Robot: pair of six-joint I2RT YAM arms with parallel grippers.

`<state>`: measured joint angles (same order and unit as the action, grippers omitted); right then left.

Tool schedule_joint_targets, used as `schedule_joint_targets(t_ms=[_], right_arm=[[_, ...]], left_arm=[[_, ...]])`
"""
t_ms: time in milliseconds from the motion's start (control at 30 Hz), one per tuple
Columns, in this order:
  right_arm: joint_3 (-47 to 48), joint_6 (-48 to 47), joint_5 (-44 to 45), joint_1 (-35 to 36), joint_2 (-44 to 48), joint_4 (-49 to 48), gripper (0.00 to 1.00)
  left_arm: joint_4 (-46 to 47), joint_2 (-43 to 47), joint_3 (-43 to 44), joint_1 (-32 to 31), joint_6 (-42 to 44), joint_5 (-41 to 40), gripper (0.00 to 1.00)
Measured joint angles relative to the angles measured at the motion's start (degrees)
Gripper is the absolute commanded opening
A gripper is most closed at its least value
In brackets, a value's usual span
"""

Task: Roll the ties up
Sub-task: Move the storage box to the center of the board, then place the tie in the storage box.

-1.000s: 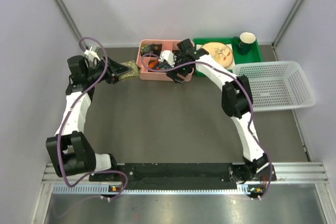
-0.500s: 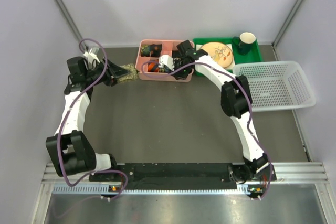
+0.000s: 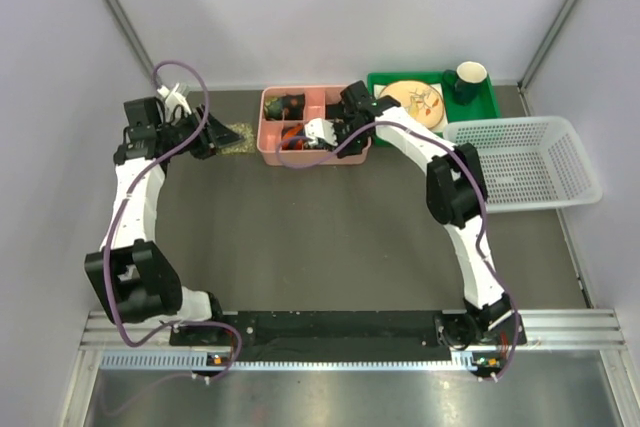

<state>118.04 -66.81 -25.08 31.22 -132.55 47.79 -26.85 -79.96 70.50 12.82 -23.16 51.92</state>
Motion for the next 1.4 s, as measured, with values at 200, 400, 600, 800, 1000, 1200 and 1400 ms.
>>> schedule_joint_targets(t_ms=[200,400,600,800,1000,1200,1400], right_arm=[[-12.8,-2.8,-2.6,0.4,8.7,1.3,0.0],[-25.9,-6.4,-3.7,2.8,18.8,3.3,0.0],[-35.0,-9.3,-4.5,4.4,25.7,4.3,0.0],[-43.6,-12.3,-4.5,5.5,32.5,3.9,0.0],[-44.7,-12.7,-4.3,6.0,33.2,3.7,0.0],[-45.3,-12.7,-3.9,6.1,33.4,3.2,0.0],[-45.3,-13.2,-3.5,6.1,33.5,3.0,0.0]], left_arm=[[-14.4,-3.2,7.0,-0.3,21.0,-2.1,0.0],[-30.0,-5.4,11.4,-3.0,44.0,-4.9,0.0],[-43.3,-5.4,12.0,-11.4,62.7,-6.7,0.0],[-47.8,-4.8,10.4,-19.7,70.8,-6.3,0.0],[-49.4,-6.6,9.2,-25.2,71.0,-5.1,0.0],[-49.5,-12.5,9.3,-26.9,69.4,-5.9,0.0],[-49.5,-14.5,9.2,-28.8,63.8,-10.8,0.0]])
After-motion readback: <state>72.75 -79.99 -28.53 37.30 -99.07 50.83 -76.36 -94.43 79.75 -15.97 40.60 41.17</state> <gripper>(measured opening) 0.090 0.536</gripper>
